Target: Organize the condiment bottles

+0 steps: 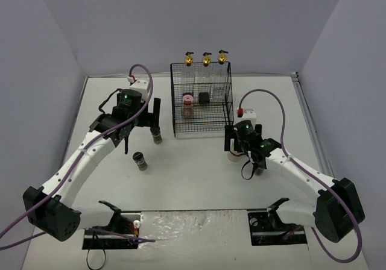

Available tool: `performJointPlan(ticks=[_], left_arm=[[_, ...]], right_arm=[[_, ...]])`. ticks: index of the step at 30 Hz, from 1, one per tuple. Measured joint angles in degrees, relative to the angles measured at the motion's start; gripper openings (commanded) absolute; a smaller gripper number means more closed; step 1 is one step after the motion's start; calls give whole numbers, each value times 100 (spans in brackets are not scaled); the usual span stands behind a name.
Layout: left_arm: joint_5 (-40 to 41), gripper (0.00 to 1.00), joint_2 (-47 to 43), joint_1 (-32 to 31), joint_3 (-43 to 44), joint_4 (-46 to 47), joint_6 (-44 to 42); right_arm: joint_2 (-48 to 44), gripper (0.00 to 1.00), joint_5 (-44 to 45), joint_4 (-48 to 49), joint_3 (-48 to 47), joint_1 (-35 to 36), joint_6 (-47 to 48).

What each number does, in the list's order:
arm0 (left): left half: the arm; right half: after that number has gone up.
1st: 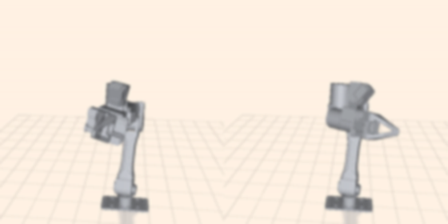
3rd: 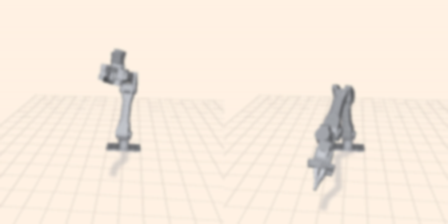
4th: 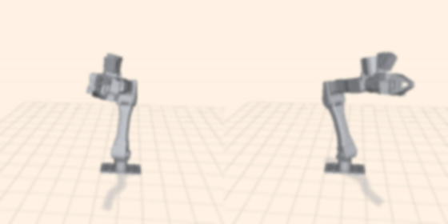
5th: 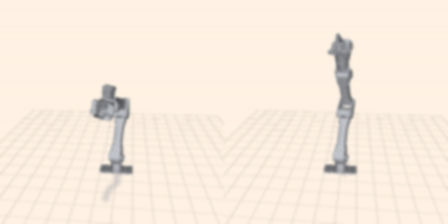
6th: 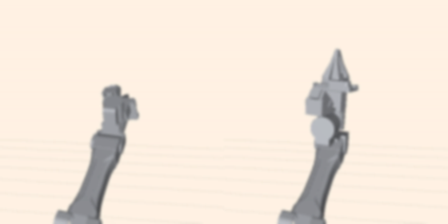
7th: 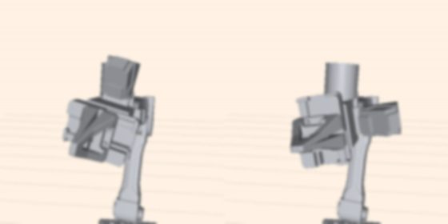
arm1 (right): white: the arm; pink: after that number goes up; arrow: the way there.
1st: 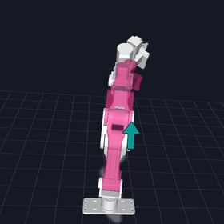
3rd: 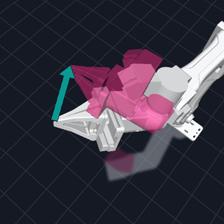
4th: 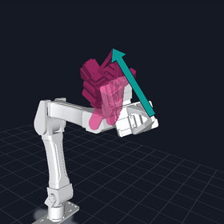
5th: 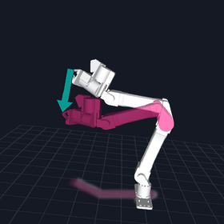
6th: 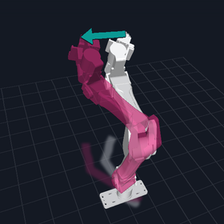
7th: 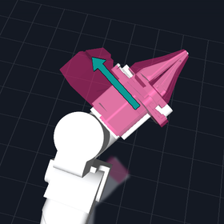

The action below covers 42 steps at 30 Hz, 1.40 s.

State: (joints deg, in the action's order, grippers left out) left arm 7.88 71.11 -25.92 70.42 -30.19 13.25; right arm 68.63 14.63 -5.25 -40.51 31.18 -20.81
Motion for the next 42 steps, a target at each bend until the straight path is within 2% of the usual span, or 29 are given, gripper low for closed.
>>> performJointPlan(ticks=[7, 15, 24, 27, 35, 42], left_arm=[[174, 97, -200, 314, -554, 244, -33], [291, 97, -314, 539, -655, 446, -103], [295, 97, -314, 541, -655, 478, -132], [295, 97, -314, 541, -655, 478, -132], [290, 97, -314, 645, -655, 479, -132], [322, 97, -395, 811, -697, 496, -132]], right_arm=[[196, 69, 248, -40, -93, 127, -255], [253, 42, 359, -126, -106, 326, -448], [210, 1, 519, -530, -314, 448, -478], [183, 0, 506, -696, -731, 454, -348], [319, 0, 212, -744, -2746, 454, 357], [1600, 0, -7, -636, -4484, 341, 1071]])
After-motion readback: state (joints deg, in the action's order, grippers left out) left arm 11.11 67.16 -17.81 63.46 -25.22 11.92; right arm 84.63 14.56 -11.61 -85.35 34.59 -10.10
